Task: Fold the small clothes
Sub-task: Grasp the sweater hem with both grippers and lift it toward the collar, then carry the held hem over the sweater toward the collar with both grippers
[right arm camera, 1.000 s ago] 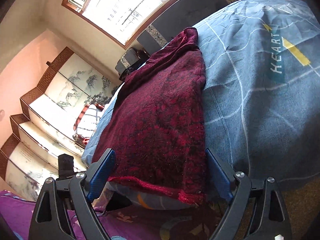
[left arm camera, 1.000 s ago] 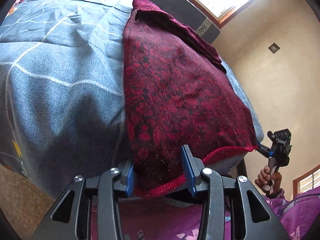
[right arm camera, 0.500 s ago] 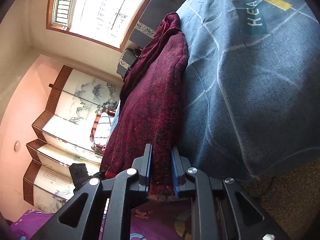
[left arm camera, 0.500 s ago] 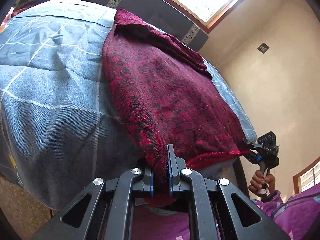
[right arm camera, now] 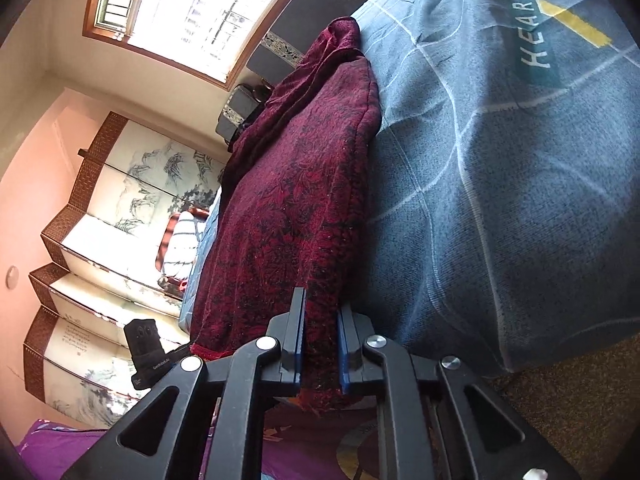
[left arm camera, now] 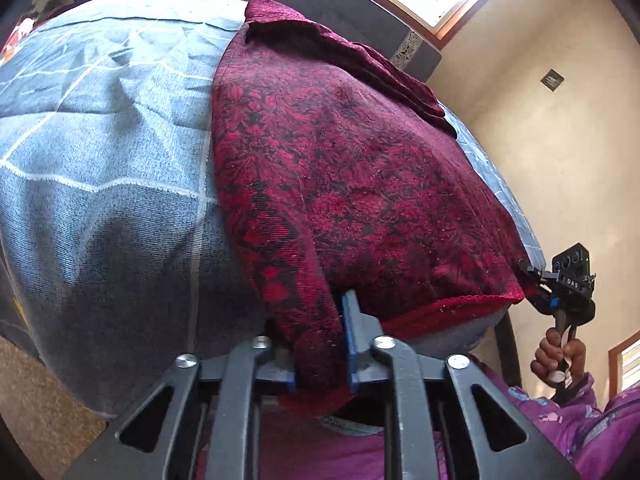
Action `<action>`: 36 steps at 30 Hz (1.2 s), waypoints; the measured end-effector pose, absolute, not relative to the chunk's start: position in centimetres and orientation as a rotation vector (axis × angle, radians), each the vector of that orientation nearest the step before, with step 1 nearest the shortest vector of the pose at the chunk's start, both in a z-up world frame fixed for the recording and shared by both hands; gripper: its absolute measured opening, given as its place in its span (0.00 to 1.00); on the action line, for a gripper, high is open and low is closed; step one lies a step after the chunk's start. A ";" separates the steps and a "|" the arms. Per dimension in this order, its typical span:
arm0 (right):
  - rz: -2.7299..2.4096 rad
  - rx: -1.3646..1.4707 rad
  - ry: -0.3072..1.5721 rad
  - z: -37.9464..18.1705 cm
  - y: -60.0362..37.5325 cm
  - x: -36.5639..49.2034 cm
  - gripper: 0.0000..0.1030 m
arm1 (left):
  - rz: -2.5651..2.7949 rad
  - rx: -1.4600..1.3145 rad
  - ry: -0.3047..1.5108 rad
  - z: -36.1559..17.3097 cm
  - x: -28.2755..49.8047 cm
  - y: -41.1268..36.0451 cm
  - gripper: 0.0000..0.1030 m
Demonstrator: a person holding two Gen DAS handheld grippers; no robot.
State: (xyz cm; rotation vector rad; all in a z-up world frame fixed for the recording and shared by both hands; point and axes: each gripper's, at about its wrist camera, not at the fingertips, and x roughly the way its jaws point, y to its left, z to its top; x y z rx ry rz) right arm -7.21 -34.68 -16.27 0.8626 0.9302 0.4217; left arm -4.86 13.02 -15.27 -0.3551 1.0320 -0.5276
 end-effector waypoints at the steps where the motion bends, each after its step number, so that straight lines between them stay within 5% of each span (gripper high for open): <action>1: 0.424 0.875 0.926 -16.3 -34.8 -7.2 0.12 | -0.520 -0.357 1.030 -15.1 -5.0 12.9 0.10; 10: 0.538 0.977 0.799 -13.0 -35.4 -8.2 0.11 | -0.539 -0.419 0.834 -8.6 -6.7 14.6 0.09; 36: 0.625 1.016 0.721 -6.9 -36.5 -8.4 0.11 | -0.598 -0.393 0.693 -3.6 -8.3 15.8 0.09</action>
